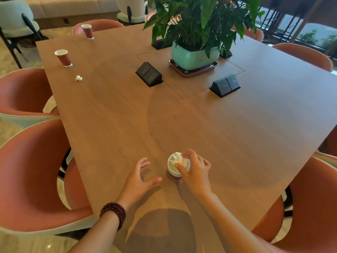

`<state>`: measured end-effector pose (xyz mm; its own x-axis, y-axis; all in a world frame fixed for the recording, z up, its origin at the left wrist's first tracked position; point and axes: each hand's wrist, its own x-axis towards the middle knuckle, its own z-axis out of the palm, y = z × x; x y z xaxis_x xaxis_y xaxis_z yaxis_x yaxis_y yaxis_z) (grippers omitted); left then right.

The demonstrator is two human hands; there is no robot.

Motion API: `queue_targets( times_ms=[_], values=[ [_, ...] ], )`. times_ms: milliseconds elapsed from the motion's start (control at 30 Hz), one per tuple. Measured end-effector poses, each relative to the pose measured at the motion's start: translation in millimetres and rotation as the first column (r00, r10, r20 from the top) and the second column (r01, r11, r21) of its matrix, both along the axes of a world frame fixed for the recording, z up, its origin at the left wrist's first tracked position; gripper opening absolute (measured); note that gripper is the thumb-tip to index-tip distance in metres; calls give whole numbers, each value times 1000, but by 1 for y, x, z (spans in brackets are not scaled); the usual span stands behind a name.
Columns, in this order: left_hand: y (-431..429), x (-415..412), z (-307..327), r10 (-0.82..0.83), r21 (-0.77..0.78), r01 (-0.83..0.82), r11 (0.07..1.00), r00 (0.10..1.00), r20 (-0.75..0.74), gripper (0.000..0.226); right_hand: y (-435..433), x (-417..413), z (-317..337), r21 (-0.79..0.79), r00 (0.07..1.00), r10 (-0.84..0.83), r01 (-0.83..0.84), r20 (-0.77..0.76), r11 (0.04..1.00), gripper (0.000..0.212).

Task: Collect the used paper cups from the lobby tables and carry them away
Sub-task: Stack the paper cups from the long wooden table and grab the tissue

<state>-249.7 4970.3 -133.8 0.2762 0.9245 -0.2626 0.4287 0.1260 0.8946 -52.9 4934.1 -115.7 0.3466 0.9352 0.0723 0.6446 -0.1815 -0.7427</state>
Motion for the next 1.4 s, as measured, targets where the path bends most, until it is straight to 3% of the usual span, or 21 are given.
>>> queue_targets(
  times_ms=[100, 267, 333, 567, 833, 1200, 1400],
  values=[
    [2, -1, -1, -1, -10, 1, 1000, 1000, -3, 104, 1, 0, -3, -27, 1000, -8, 8, 12, 1000, 52],
    [3, -1, 0, -11, -11, 11, 1000, 1000, -19, 94, -2, 2, -13, -143, 992, -1, -17, -124, 990, 103],
    [2, 0, 0, 1, -14, -1, 1000, 1000, -12, 95, -4, 2, -20, -188, 980, 11, -49, -197, 981, 113],
    [1, -2, -4, 29, -17, -30, 999, 999, -38, 67, -2, -1, -34, -181, 962, 17, -68, -272, 981, 93],
    [0, -8, -1, 86, 30, -84, 996, 994, -62, 68, 9, -7, -23, -129, 958, 57, -97, -281, 987, 87],
    [-28, -65, 32, 276, 80, -279, 957, 960, 48, 63, 31, -78, 34, 30, 914, 335, -337, -230, 941, 88],
    [-54, -126, 42, 391, 173, -396, 902, 918, 61, 66, 21, -143, 56, 25, 854, 453, -463, -258, 886, 91]
  ],
)
